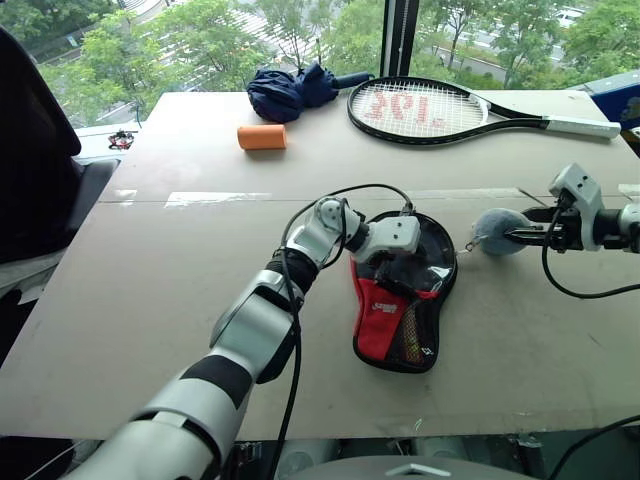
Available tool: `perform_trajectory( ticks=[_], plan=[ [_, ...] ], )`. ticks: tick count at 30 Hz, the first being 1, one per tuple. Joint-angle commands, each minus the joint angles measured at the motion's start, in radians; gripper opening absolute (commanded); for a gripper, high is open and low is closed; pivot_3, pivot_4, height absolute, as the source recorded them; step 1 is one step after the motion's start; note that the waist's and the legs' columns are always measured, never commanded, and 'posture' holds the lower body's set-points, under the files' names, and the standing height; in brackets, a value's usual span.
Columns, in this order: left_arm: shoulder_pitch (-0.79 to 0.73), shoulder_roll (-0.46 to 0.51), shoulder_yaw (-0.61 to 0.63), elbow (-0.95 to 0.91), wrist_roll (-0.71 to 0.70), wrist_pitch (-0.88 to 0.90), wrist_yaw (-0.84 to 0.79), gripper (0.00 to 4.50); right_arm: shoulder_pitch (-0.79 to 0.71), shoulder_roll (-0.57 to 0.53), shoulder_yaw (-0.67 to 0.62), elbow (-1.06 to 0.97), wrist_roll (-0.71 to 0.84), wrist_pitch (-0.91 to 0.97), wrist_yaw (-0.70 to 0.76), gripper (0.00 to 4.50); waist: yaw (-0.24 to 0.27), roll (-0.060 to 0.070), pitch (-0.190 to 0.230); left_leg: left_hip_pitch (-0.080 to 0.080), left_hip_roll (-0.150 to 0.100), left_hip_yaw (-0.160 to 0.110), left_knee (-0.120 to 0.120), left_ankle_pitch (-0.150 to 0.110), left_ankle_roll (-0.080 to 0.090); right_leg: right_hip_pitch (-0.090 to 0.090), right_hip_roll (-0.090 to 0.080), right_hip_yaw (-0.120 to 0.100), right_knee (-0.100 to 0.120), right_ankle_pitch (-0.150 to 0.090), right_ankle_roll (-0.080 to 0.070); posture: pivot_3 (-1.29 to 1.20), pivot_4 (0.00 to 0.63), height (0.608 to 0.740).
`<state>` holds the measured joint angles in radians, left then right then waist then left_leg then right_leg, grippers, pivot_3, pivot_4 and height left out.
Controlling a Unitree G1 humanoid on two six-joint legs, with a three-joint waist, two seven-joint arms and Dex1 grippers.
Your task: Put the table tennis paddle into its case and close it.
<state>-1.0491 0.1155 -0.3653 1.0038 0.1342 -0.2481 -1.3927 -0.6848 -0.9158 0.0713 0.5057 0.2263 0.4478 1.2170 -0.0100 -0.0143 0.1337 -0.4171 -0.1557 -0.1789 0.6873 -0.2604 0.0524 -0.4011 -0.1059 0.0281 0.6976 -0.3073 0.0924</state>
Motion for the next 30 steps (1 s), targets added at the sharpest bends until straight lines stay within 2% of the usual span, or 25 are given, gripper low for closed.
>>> perform_trajectory(
  ticks=[1,3,4,9,13,18,25,30],
  plan=[
    [0.039,-0.003,-0.052,0.075,0.077,0.009,0.069,4.5,0.019,-0.059,-0.021,-0.069,0.037,0.059,0.107,1.22,0.005,0.001,-0.001,0.0,0.0,0.0,0.0,0.0,0.0,0.0,0.0,0.0,0.0,0.0,0.0,0.0,0.15,0.726],
    [0.041,-0.007,-0.046,0.078,0.07,0.017,0.07,4.5,0.056,-0.091,-0.047,-0.125,0.072,0.113,0.146,0.35,0.012,0.001,-0.001,0.0,0.0,0.0,0.0,0.0,0.0,0.001,0.0,0.0,0.0,0.0,0.0,0.0,0.15,0.726],
    [0.043,-0.008,-0.045,0.077,0.068,0.018,0.067,4.5,0.083,-0.111,-0.06,-0.163,0.095,0.144,0.166,0.08,0.014,0.001,-0.001,0.0,0.0,0.0,0.001,0.0,0.0,0.001,-0.001,0.0,-0.001,0.0,0.0,0.0,0.15,0.726],
    [0.056,-0.003,-0.049,0.076,0.071,0.017,0.061,4.5,0.226,-0.186,-0.141,-0.368,0.217,0.288,0.212,0.08,0.023,0.002,-0.004,0.0,0.0,-0.001,0.001,0.0,0.0,0.001,-0.001,0.0,-0.001,0.0,0.0,0.0,0.15,0.726],
    [0.061,-0.002,-0.051,0.078,0.071,0.02,0.056,4.5,0.379,-0.238,-0.241,-0.599,0.377,0.456,0.238,0.08,0.026,0.004,-0.005,0.001,0.0,-0.001,0.001,0.0,0.001,0.002,-0.001,-0.001,-0.002,0.0,0.0,0.0,0.15,0.726],
    [0.066,-0.007,-0.045,0.078,0.062,0.028,0.058,4.5,0.581,-0.248,-0.389,-0.85,0.576,0.644,0.221,0.08,0.028,0.003,-0.006,0.001,0.0,-0.003,0.0,-0.001,0.001,0.004,-0.001,-0.003,-0.003,0.0,0.0,0.0,0.15,0.726],
    [0.077,-0.008,-0.046,0.078,0.056,0.033,0.058,4.5,0.775,-0.224,-0.458,-1.042,0.681,0.705,0.173,0.08,0.028,0.002,-0.007,0.001,0.0,-0.004,0.0,-0.001,0.002,0.005,-0.001,-0.005,-0.003,0.0,0.0,0.0,0.15,0.726],
    [0.08,-0.01,-0.046,0.074,0.052,0.039,0.059,4.5,0.979,-0.214,-0.45,-1.208,0.693,0.652,0.17,0.08,0.025,-0.003,-0.011,0.001,0.0,-0.005,-0.001,-0.001,0.002,0.005,-0.001,-0.006,-0.004,0.0,0.0,0.0,0.15,0.726]
  ],
)
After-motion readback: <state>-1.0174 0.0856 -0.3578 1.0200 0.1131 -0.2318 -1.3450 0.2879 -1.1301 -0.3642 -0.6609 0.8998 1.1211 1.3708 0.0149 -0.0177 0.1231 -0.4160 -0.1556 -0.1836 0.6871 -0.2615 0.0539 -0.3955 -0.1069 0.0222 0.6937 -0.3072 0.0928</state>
